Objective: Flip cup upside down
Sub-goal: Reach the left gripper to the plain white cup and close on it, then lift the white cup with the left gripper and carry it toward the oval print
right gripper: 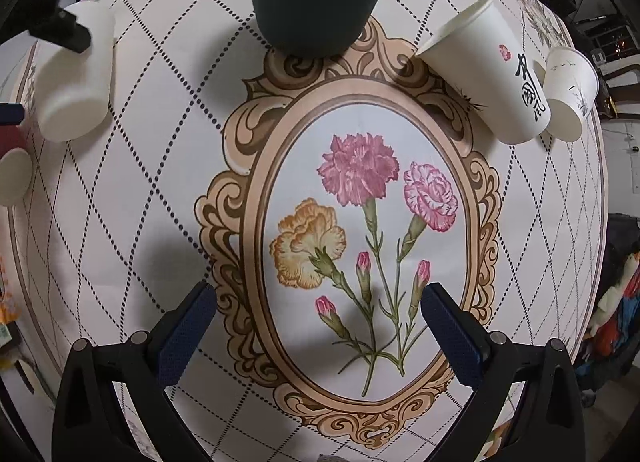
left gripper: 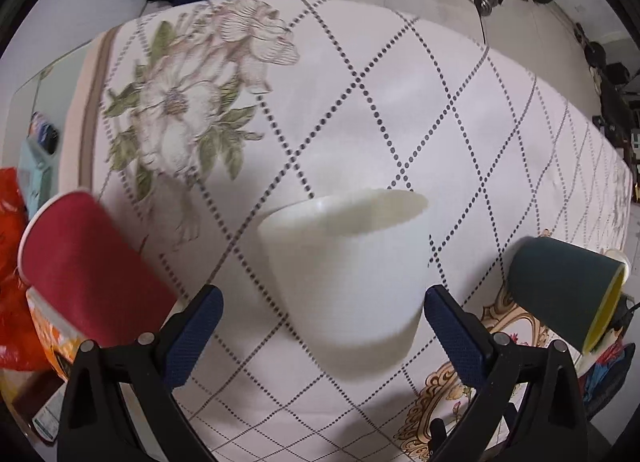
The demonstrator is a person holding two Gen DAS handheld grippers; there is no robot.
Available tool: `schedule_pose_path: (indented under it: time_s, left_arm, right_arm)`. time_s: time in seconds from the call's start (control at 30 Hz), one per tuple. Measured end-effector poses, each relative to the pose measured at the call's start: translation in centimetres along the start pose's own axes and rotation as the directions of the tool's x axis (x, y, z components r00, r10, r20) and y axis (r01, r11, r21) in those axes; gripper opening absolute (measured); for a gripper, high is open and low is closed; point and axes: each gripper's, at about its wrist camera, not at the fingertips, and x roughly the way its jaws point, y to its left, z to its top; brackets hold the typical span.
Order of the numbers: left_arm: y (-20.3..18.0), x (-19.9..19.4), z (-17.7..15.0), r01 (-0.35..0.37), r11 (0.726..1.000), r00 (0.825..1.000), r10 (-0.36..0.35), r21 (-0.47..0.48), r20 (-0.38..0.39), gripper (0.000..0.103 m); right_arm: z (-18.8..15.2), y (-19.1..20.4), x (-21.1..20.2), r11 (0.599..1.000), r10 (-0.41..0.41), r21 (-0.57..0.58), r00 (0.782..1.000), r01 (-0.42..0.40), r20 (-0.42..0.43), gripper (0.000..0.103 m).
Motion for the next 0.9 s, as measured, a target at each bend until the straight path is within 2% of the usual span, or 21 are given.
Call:
schedule_pose_path:
  time_s: [0.17,0.23,0.3,0.63,0.77,0.9]
  left_arm:
    - [-1.0,1.9,0.4,-0.028,0.999,0.999,0.029,0.036,-0.018,0.101]
    - [-1.3,2.3,0.2,-0.032,0.998,0.999,0.033,0.052,-0.018,0.082]
    - [-1.5,2.7,-0.1,-0.042,0.997,0.999,0.043,0.062,-0.019,0.073]
    - [-3.8,3.4,-1.0,-0.112,0.99,0.993,0.108,0.09,0.055,0.072]
    - [-4.3,3.2,-0.9,-0.11,0.991,0.992,0.105,0.077,0.065,0.072]
    - [-4.1,2.6,-2.2,-0.106,0.991,0.992,0.1,0.076,0.079,0.072]
  right_arm:
    - [1.1,0.4,0.5,1.0,-0.003,0.017,1.0,0.003,0.0,0.103]
    - [1.3,0.4,0.4,1.0,-0.003,0.021,1.0,0.003,0.0,0.103]
    - [1.4,-0.2,0.3,1.0,-0.001,0.026,1.0,0.001,0.004,0.103]
    - [2.1,-3.3,-0.2,0.999,0.005,0.045,1.0,-0.006,0.022,0.103]
    - [1.8,-4.2,-0.6,0.999,0.007,0.051,1.0,-0.008,0.029,0.103]
    - [1.1,-5.2,-1.2,0.998,0.012,0.064,0.999,-0.014,0.039,0.103]
